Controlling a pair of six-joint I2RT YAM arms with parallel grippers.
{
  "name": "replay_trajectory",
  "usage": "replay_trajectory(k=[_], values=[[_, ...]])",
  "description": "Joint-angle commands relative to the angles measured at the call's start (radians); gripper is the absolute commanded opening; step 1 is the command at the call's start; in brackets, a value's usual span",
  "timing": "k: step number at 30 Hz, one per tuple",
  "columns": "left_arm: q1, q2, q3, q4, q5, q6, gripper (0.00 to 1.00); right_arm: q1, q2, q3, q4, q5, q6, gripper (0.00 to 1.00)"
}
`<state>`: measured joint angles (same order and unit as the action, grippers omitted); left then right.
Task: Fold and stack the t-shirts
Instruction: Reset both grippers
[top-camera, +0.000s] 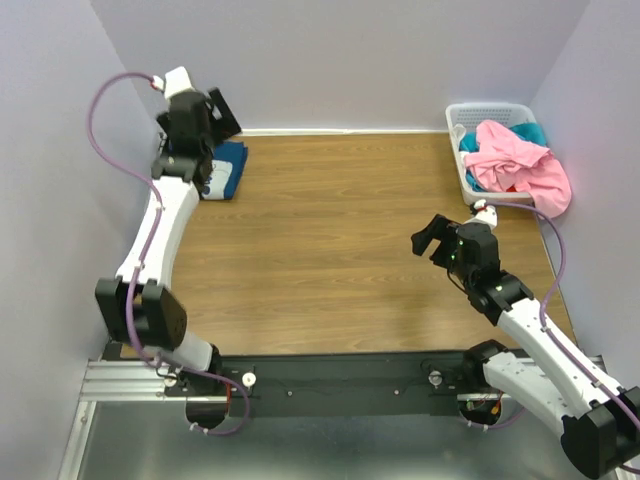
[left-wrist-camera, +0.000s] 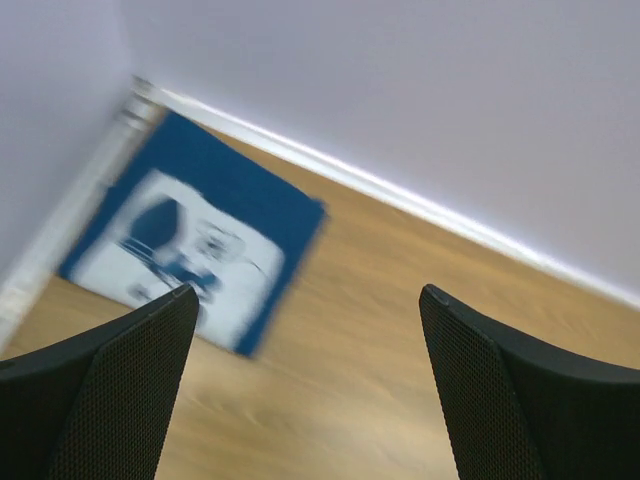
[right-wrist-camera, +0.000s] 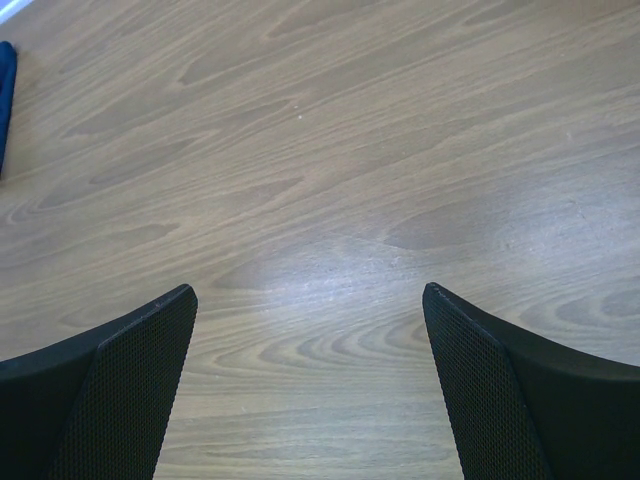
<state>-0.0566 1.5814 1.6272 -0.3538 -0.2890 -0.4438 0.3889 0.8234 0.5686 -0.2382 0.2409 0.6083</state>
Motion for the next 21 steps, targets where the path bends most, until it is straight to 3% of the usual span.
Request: replay_trajectory(k=[1, 7, 11, 17, 21], values=[[-0.096, -0.224, -0.246, 0.197, 0.06, -0.076, 0.98, -0.002, -0.021, 0.004, -0.026, -0.014, -0.016, 1.0], [-0.304, -0.528, -0.677, 0.338, -0.071, -0.193, 0.98, -0.002, -0.05, -0.016, -0.024, 0.014, -0.016, 1.0], [-0.422, -0.632, -0.93, 0.374, -0.133, -0.254, 0.98, -0.004, -0.073, -0.035, -0.024, 0.031, -0.012, 1.0], [-0.46, -0.734, -1.079, 0.375, -0.137, -0.305, 0.98, -0.002, -0.087, -0.081, -0.024, 0.032, -0.024, 1.0], [-0.46, -0.765, -1.057, 0.355, -0.185, -0.288, 0.98, -0.002, -0.089, -0.073, -0.024, 0.037, -0.028, 1.0]])
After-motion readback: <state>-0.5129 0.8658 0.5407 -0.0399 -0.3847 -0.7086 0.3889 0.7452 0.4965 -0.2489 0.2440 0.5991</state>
